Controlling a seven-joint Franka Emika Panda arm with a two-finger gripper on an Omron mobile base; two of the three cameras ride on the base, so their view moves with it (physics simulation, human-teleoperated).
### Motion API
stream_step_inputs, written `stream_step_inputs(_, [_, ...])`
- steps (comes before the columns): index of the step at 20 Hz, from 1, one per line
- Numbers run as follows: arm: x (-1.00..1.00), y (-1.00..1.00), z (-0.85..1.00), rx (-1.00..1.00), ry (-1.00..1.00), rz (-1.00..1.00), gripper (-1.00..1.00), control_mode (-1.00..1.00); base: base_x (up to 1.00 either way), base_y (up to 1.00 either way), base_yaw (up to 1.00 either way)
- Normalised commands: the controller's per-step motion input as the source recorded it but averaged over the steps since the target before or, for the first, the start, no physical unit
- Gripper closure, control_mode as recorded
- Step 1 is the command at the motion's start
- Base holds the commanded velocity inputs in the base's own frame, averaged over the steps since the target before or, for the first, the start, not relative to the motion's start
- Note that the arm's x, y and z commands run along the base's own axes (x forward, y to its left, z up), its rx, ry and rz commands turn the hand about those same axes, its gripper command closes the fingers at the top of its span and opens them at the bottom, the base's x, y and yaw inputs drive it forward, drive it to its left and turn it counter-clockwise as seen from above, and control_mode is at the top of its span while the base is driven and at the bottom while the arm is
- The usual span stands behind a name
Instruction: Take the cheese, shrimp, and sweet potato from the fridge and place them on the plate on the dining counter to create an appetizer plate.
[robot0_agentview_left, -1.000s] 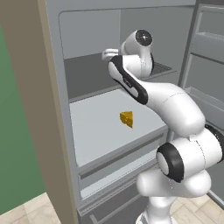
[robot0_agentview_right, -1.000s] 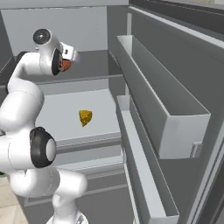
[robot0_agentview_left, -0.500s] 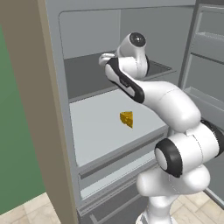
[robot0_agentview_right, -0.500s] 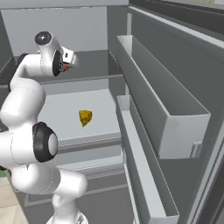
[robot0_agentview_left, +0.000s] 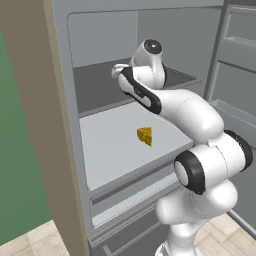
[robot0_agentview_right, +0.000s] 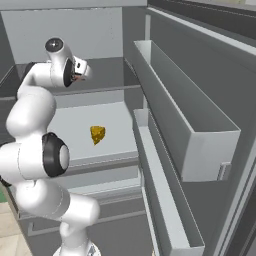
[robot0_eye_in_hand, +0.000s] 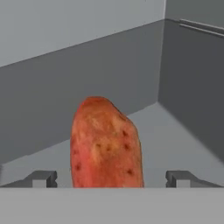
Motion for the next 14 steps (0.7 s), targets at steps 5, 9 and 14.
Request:
stream_step_inputs(5, [0.20, 0.00, -0.56, 0.00, 0.10, 0.00, -1.00, -1.00, 0.00, 0.00, 0.00])
stream_step_inputs(9, [0.03, 0.00, -0.70, 0.00, 0.15, 0.00, 1.00, -1.00, 0.00, 0.00, 0.00])
stream_step_inputs(14, [-0.08, 0.00, -0.68, -0.01, 0.03, 0.00, 1.00, -1.00, 0.00, 0.00, 0.00])
